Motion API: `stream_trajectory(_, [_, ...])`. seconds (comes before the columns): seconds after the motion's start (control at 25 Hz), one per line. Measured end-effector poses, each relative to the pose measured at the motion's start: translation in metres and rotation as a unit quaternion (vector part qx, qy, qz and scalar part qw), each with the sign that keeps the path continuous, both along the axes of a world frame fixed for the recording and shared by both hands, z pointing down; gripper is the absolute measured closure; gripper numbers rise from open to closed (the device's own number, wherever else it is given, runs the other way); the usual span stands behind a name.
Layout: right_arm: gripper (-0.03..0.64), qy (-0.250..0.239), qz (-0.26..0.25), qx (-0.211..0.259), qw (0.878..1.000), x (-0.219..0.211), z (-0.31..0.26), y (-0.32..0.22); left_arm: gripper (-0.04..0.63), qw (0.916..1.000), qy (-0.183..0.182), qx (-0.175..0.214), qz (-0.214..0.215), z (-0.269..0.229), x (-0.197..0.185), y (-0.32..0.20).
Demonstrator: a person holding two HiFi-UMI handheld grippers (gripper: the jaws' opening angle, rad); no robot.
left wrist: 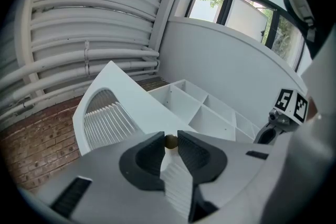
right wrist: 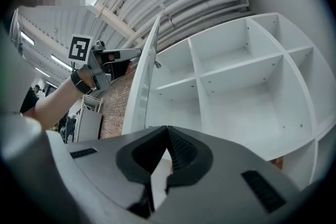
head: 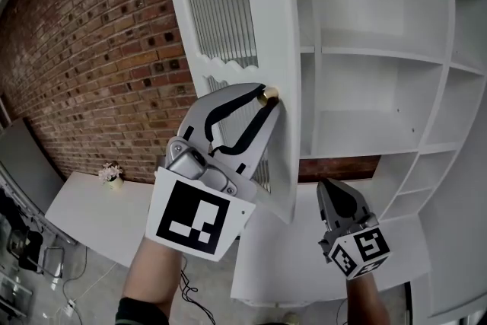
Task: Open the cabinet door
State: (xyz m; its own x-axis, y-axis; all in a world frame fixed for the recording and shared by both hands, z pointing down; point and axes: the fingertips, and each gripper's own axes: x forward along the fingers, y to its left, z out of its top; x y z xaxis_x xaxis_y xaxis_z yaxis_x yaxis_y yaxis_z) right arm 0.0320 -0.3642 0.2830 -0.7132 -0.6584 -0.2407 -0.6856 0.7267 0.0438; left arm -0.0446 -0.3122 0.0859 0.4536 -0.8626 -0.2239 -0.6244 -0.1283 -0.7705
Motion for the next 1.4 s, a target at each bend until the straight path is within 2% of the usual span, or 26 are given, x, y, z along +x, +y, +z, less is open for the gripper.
stream_trajectory(0.48, [0.614,0.012,-0.003,0.005,1.0,-0.046,-0.003,0.034,0.518,0.9993,0.01,-0.015,0.033,0.001,-0.048,0.051])
stream_trajectory(0.84, [0.614,0.02,-0.007,0.004,1.0,-0.077,0.0,0.054,0.511,0.9994,0.022,-0.015,0.023,0.004,-0.093,0.076])
stream_trajectory(1.4, [0.614,0.028,-0.027,-0.002,0.999,-0.121,0.008,0.079,0.506,0.996,0.085,-0.025,0.012,0.003,-0.157,0.101])
